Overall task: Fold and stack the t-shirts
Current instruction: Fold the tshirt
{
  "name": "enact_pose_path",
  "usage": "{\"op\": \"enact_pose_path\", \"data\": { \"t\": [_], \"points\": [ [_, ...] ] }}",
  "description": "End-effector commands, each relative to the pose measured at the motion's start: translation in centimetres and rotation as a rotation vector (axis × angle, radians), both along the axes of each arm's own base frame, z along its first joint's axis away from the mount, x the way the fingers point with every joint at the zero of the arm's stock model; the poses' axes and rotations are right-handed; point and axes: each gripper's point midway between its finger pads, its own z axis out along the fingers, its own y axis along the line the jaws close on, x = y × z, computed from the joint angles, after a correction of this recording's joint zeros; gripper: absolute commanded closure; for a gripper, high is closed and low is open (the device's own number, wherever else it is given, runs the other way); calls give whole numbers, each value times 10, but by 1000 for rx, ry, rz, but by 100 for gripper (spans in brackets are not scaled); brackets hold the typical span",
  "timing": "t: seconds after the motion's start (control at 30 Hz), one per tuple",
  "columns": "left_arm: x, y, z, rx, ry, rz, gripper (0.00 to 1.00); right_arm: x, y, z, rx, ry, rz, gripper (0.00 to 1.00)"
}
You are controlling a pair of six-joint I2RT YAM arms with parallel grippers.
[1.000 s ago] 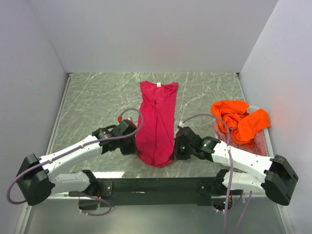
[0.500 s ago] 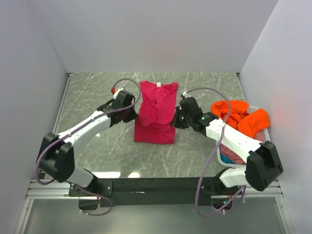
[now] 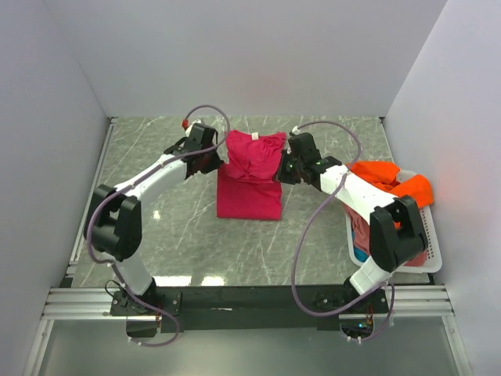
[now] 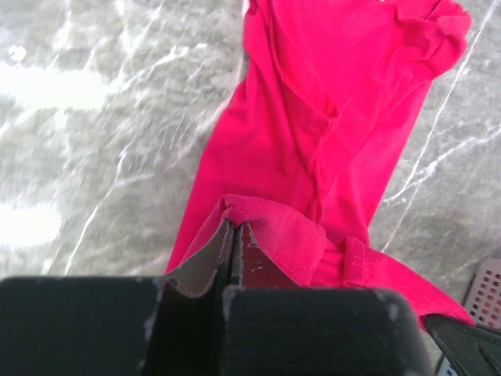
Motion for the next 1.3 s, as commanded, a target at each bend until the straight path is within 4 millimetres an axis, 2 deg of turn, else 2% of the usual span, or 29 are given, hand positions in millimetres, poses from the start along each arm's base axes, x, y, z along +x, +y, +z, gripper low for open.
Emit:
{"op": "enact_pose_path", "data": {
  "t": [0.0, 0.27, 0.33, 0.37, 0.4, 0.47, 0.5, 0.53, 0.57, 0.6, 0.63, 0.67, 0.7, 0.73, 0.77, 0.8, 0.87, 0.9, 0.93, 0.97, 1.0, 1.03, 1.07, 1.13, 1.2, 1.23, 1.27],
  "points": [
    [25, -13, 15, -7, -60, -66, 99, 24, 1, 15, 20, -57, 6, 100],
    [46, -23, -19, 12, 11, -108, 99, 42, -8, -13, -3, 4, -29, 100],
    [49, -23, -26, 18, 28, -106, 99, 49, -9, -15, -5, 10, -40, 100],
    [54, -24, -30, 20, 34, -107, 99, 51, -11, -22, -14, 24, -43, 98],
    [56, -22, -32, 22, 39, -103, 99, 56, -11, -20, -20, 18, -50, 96],
    [65, -25, -34, 20, 34, -111, 96, 64, -16, -26, -35, 25, -65, 83],
    [69, -24, -34, 14, 32, -116, 92, 70, -16, -20, -31, 18, -66, 76],
    [71, -31, -31, 0, 20, -175, 85, 72, -16, -18, -26, 23, -64, 64],
    [80, -35, -27, -11, 7, -194, 79, 74, -16, -19, -22, 35, -65, 61],
    [84, -35, -25, -19, 6, -207, 61, 77, -14, -11, -14, 22, -51, 58],
    [89, -37, -15, -14, -8, -233, 51, 77, -12, -6, -5, 17, -39, 50],
    [90, -35, -16, -2, -3, -229, 41, 75, -10, 0, 8, 5, -24, 48],
    [90, -34, -12, 7, -8, -230, 1, 73, -7, 5, 21, -9, -6, 42],
    [90, -32, -10, 16, -16, -234, 1, 71, -6, 7, 31, -15, 2, 31],
    [86, -28, -3, 24, -29, -225, 1, 66, -2, 16, 57, -26, 25, 28],
    [83, -26, -1, 24, -34, -219, 1, 60, 1, 12, 63, -22, 41, 23],
    [69, -18, 4, 22, -49, -201, 1, 51, 6, 15, 82, -24, 64, 21],
    [63, -13, 4, 26, -48, -183, 1, 42, 11, 8, 80, -13, 88, 20],
    [48, -9, -10, 24, -6, -172, 1, 37, 16, 8, 83, -14, 108, 20],
    [41, -5, 4, 6, -35, -159, 1, 32, 24, 7, 86, -15, 140, 20],
    [36, 4, 3, 25, -38, -123, 1, 27, 32, 5, 95, -11, 176, 20],
    [18, 13, -16, 24, 16, -83, 1, 17, 48, 3, 97, -5, 224, 19],
    [9, 18, -5, 12, -2, -56, 1, 16, 59, -2, 100, 7, 252, 19],
    [-5, 33, -9, 21, 15, 26, 1, 4, 85, -8, 103, 28, 313, 19],
    [-29, 49, -17, 22, 55, 105, 1, 5, 104, -18, 106, 51, 335, 19],
    [-45, 62, -32, 52, 90, 151, 1, 6, 111, -21, 108, 55, 345, 19],
    [-53, 65, -26, 33, 79, 165, 0, 11, 120, -26, 113, 61, 352, 19]
  ]
}}
